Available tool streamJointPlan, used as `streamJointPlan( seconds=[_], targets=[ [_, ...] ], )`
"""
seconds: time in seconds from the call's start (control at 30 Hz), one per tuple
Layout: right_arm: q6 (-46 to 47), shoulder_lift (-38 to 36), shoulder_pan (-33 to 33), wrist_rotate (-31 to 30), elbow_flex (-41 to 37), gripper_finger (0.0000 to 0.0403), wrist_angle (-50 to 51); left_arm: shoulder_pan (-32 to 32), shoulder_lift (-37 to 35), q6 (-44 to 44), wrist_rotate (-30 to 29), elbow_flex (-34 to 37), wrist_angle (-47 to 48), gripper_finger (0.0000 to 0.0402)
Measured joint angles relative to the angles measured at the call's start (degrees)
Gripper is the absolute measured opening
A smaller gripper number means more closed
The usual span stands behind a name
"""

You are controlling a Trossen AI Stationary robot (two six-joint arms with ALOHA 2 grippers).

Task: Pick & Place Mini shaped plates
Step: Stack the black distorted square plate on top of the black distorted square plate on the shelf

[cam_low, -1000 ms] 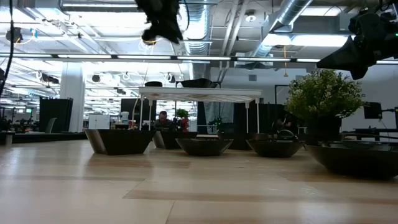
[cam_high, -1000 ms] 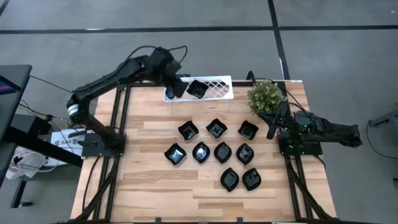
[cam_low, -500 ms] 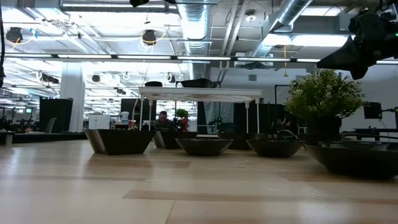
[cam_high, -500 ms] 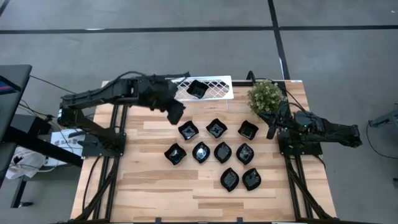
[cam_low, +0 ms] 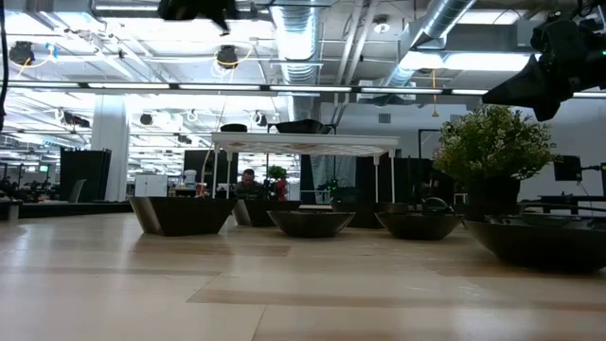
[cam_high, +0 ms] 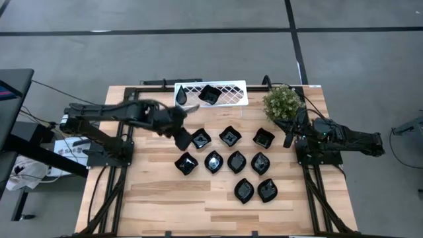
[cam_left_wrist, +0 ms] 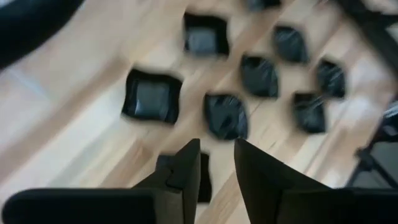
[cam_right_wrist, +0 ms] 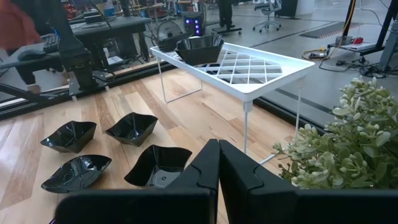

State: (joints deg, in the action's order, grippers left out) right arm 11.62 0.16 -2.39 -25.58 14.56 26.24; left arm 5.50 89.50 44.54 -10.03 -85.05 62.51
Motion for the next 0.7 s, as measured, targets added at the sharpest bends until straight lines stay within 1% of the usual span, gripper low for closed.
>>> streamJointPlan(
  seconds=[0.13, 0.23, 0.37, 0.47, 0.6, 0.7],
  targets=[
    [-0.01, -0.01, 0.01, -0.01, 0.01, 0.0001, 0.01, 1.25, 0.04, 5.88, 1.03, 7.99, -0.83, 0.0128],
    [0.0, -0.01, -0.01, -0.01, 0.01, 0.0001, 0.02, 1.31, 0.03, 8.16, 3.36, 13.57, -5.02, 0.015],
    [0.0, -0.01, 0.01, -0.01, 0.0, 0.0001, 0.02, 0.75, 0.03, 8.87, 6.81, 20.79, -11.83, 0.018],
    [-0.01, -0.01, -0.01, -0.01, 0.0, 0.0001, 0.01, 0.13, 0.03, 12.05, 8.43, 25.33, -13.78, 0.0199],
    [-0.02, 0.01, -0.01, 0.0, 0.01, 0.0001, 0.02, -0.49, 0.03, 14.75, 10.07, 30.37, -15.18, 0.0213],
    [0.0, -0.01, 0.0, -0.01, -0.01, 0.0001, 0.02, -0.46, 0.03, 14.92, 11.66, 33.43, -19.71, 0.0215]
  ],
)
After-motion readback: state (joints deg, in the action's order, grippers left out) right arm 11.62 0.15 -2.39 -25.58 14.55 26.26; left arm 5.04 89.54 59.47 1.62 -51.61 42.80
